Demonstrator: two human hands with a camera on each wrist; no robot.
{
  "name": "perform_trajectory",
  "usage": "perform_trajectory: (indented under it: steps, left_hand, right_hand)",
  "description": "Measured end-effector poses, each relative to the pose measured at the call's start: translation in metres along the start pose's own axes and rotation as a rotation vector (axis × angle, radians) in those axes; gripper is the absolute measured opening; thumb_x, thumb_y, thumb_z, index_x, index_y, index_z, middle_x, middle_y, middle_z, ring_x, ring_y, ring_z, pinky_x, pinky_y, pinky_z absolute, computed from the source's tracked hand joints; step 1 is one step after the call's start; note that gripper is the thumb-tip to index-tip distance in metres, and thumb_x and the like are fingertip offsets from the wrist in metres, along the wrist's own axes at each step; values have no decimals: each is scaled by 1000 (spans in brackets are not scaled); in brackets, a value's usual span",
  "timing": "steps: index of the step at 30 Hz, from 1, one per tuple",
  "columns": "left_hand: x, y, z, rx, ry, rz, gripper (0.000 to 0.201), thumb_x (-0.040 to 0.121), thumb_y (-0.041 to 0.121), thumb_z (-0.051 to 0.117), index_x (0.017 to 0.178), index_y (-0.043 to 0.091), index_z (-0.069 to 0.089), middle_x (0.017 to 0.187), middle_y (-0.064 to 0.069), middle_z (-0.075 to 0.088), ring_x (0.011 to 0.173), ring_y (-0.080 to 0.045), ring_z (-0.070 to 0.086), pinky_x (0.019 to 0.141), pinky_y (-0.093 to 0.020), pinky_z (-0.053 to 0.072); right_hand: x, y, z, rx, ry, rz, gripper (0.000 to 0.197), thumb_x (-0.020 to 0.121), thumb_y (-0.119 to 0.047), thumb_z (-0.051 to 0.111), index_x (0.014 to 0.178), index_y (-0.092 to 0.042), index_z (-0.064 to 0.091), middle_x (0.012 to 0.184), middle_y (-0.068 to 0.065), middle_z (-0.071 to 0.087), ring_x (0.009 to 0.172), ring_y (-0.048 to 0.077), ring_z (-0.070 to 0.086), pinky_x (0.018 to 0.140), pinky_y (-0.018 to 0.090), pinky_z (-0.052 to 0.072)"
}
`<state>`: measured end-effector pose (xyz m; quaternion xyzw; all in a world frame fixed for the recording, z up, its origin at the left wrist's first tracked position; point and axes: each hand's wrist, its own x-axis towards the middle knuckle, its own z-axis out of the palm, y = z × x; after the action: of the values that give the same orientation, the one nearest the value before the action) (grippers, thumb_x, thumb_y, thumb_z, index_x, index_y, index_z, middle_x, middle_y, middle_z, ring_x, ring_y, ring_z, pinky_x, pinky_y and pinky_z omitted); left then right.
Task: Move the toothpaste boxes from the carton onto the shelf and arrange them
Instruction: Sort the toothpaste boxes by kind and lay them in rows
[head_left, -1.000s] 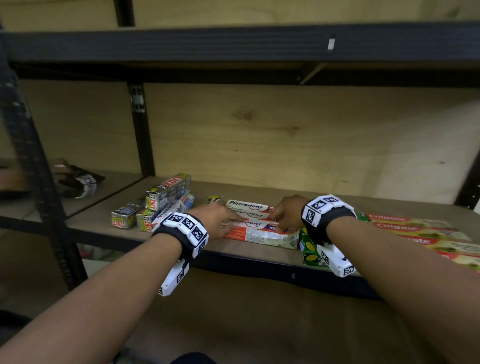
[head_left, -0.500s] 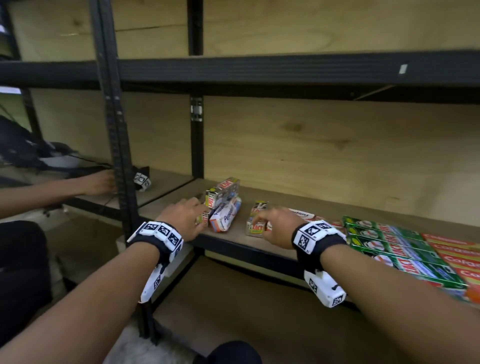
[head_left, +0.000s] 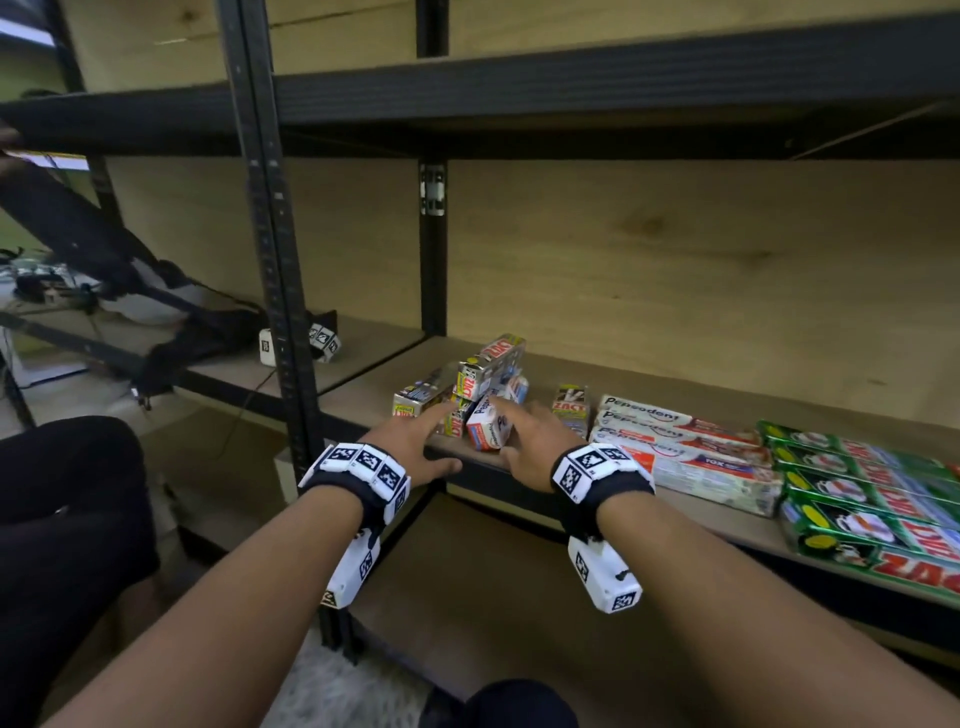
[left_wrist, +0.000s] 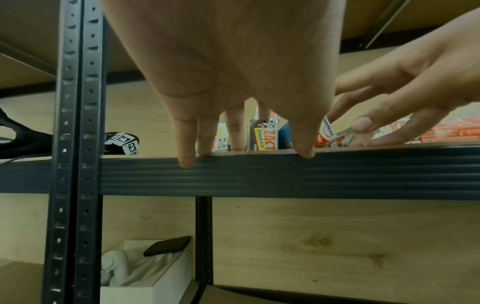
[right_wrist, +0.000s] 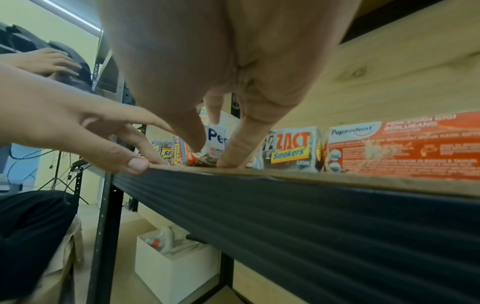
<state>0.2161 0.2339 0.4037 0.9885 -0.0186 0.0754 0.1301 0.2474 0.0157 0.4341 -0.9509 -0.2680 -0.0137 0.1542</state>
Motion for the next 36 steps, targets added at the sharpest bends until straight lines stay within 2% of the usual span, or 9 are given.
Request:
perform_trajectory:
  steps: [5, 8, 11, 13, 16, 20, 26, 33, 36]
  left_hand:
    - [-3, 3, 2, 3, 2, -11, 92, 67, 76, 59, 142, 57, 8, 132, -5, 60, 119, -25, 58, 96, -41, 52]
    - [-3, 1, -1, -2, 3, -22, 91, 70, 73, 61, 144, 55, 11, 135, 1, 59, 123, -22, 57, 98, -39, 50]
    - [-4, 4, -5, 3, 20, -6, 87, 76, 65, 66, 147, 48, 19, 132, 4, 61, 121, -20, 58, 98, -36, 49]
    - [-4, 6, -7, -6, 30, -6, 83, 76, 62, 69, 145, 45, 25, 126, 3, 64, 119, -19, 59, 96, -35, 50]
    - [1, 9, -8, -29, 12, -3, 71, 72, 62, 71, 130, 43, 34, 107, 2, 68, 106, -19, 65, 88, -39, 55]
    - [7, 12, -11, -14, -9, 5, 65, 69, 62, 71, 117, 42, 32, 88, 6, 62, 89, -21, 64, 81, -40, 56]
    - [15, 9, -15, -46, -50, -2, 76, 56, 74, 69, 118, 53, 29, 109, -2, 65, 105, -23, 65, 85, -42, 56]
    - [12, 10, -21, -47, -68, 1, 63, 61, 70, 71, 104, 47, 32, 103, 1, 67, 97, -20, 66, 85, -41, 56]
    - [12, 9, -19, -42, -69, 5, 68, 59, 72, 70, 110, 41, 36, 93, 3, 66, 89, -19, 66, 82, -42, 57]
  right_hand:
    - [0, 4, 0, -23, -26, -42, 72, 93, -12, 52, 153, -38, 23, 163, 8, 15, 146, 31, 27, 116, 38, 30]
    - [-3, 2, -2, 16, -1, -11, 53, 89, -12, 58, 137, -26, 43, 145, 6, 43, 129, 28, 48, 108, 37, 42]
    - [-8, 0, -1, 15, 10, 31, 40, 86, -20, 62, 119, -24, 39, 113, 8, 60, 101, 28, 62, 90, 41, 53]
    - [-9, -3, 0, -4, 4, 14, 56, 84, -15, 62, 129, -28, 31, 120, 12, 57, 99, 32, 62, 87, 42, 54]
    - [-7, -5, -3, -24, -12, -33, 86, 83, -7, 63, 147, -45, 20, 146, 10, 31, 119, 36, 54, 93, 43, 54]
    - [-3, -5, -2, -39, 31, -35, 63, 84, -6, 68, 133, -36, 42, 137, 8, 34, 112, 35, 57, 91, 42, 55]
    - [-4, -2, 0, 60, 169, -4, 45, 81, -2, 69, 107, -28, 44, 114, 5, 45, 102, 27, 56, 86, 40, 52]
    - [-13, 3, 1, 305, 389, -34, 40, 79, -10, 77, 108, -30, 59, 122, -2, 53, 102, 12, 47, 84, 35, 53]
    - [-16, 6, -10, 428, 432, -47, 44, 74, -9, 82, 109, -32, 67, 110, -7, 61, 92, 15, 63, 80, 38, 58]
